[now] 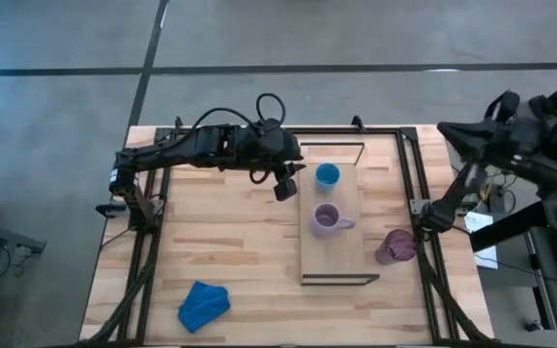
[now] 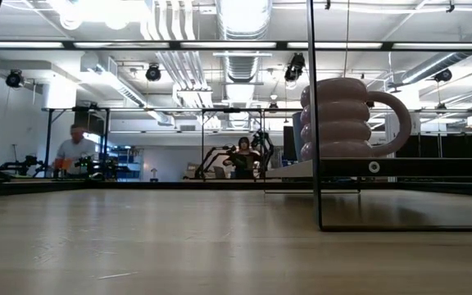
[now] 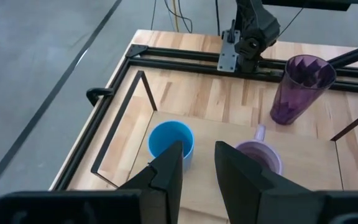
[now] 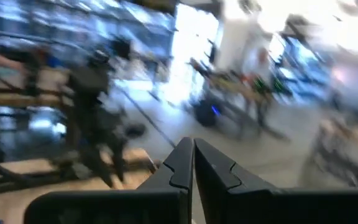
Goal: Stack small to large cups/mugs on shelf
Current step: Put the purple cup on the shelf
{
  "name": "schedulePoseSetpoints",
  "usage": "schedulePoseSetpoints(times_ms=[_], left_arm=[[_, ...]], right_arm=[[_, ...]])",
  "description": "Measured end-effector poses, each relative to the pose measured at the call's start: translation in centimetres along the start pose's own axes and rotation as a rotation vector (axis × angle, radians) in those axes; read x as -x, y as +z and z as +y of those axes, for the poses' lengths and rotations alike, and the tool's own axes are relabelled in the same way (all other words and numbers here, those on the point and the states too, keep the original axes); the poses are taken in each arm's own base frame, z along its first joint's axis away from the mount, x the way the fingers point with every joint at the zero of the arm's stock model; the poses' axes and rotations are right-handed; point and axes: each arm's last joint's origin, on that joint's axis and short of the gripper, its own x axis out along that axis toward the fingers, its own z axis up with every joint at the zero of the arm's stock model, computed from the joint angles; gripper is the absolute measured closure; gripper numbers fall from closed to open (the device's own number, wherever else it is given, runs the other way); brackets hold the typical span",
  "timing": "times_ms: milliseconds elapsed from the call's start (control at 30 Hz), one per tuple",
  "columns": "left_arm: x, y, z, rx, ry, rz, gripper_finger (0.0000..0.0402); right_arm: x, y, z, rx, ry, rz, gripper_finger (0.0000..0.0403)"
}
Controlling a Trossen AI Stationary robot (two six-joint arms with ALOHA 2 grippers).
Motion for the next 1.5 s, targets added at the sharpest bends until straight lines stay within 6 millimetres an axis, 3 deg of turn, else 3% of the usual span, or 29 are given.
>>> schedulePoseSetpoints(times_ms=[133, 200, 333, 533, 767, 1000, 1200, 1300, 1500], left_arm=[[0.0, 0.0, 0.1, 0.001, 0.002, 0.000, 0.0322], [0.0, 0.0, 0.1, 0.002, 0.002, -0.002, 0.0322], [0.0, 0.0, 0.1, 0.002, 0.002, -0.003, 0.0322], [-0.1, 0.0, 0.1, 0.002, 0.002, 0.000, 0.0322], [-0.1, 0.0, 0.1, 0.001, 0.002, 0.003, 0.0322], [-0.1, -0.1, 0.1, 0.001, -0.001, 0.004, 0.0322], [-0.1, -0.1, 0.1, 0.001, -0.001, 0.006, 0.0322], [-0.1, -0.1, 0.1, 0.001, -0.001, 0.006, 0.0322], [-0.1, -0.1, 0.1, 0.001, -0.002, 0.007, 0.0322]], right_arm=[[0.3, 2.6, -1.2, -0.073, 0.179, -0.280, 0.0394], [0.4, 3.6, -2.0, -0.109, 0.212, -0.339, 0.0394], [0.3, 3.9, -2.2, -0.067, 0.233, -0.236, 0.0394], [0.6, 3.4, -0.6, -0.142, 0.568, -0.230, 0.0394], [0.3, 2.5, 1.0, -0.227, 0.548, -0.078, 0.0394], [0.3, 0.3, 2.1, -0.392, 0.770, 0.136, 0.0394], [0.3, 0.0, 2.9, -0.424, 0.807, 0.157, 0.0394], [0.5, 0.5, 3.6, -0.439, 0.921, 0.105, 0.0394], [1.4, 1.9, 4.9, -0.294, 1.317, -0.227, 0.0394]])
